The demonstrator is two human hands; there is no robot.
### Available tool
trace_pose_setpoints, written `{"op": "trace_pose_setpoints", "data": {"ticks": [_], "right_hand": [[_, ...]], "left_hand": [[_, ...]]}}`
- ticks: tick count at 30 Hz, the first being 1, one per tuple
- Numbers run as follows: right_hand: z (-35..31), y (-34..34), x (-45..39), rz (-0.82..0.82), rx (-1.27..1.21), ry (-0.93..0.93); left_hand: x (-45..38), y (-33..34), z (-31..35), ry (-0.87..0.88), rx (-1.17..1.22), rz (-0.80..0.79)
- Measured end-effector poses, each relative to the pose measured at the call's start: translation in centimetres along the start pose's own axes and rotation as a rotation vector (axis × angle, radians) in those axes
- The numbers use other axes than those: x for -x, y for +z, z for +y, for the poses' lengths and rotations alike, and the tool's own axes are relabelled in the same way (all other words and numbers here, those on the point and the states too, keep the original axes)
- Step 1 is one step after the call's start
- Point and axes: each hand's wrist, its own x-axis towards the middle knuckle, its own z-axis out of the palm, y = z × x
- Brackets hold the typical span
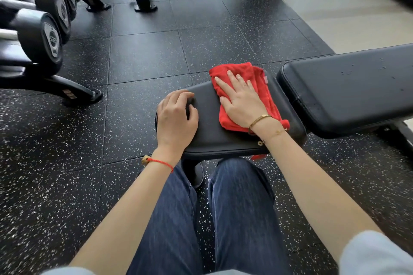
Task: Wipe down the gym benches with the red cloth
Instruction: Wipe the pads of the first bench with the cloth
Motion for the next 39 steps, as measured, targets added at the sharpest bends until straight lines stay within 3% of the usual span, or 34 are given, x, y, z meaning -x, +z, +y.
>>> {"op": "trace_pose_setpoints", "data": {"ticks": [6,13,19,22,27,32,35,39], "right_hand": [[-0.5,0.6,4.9,0.026,-0.022,-0.235],[-0.9,0.2,0.2,0.024,-0.025,0.004],[-8.7,2.6,2.0,0.018,0.029,-0.3],[-9.0,3.1,5.2,0.024,0.007,-0.374],[-3.0,1.8,7.3,0.096,-0.042,-0.188],[0.3,0.1,1.3,0.034,0.03,0.05],[-0.5,0.3,0.7,0.004,0.051,0.041],[0.6,0.8,6.1,0.069,0.062,-0.032]], "left_hand": [[0.5,-1.0,0.0,0.026,-0.051,-0.019],[2.8,-4.5,-2.9,0.006,-0.127,-0.035],[4.0,-6.1,-3.6,-0.062,-0.113,0.023],[4.3,-6.2,-3.5,-0.052,-0.085,0.048],[4.4,-5.4,-2.6,-0.073,-0.047,0.028],[4.0,-4.3,-1.1,-0.023,-0.035,-0.015],[3.1,-3.4,0.2,0.019,-0.025,-0.041],[1.5,-1.8,1.7,0.072,-0.029,-0.065]]}}
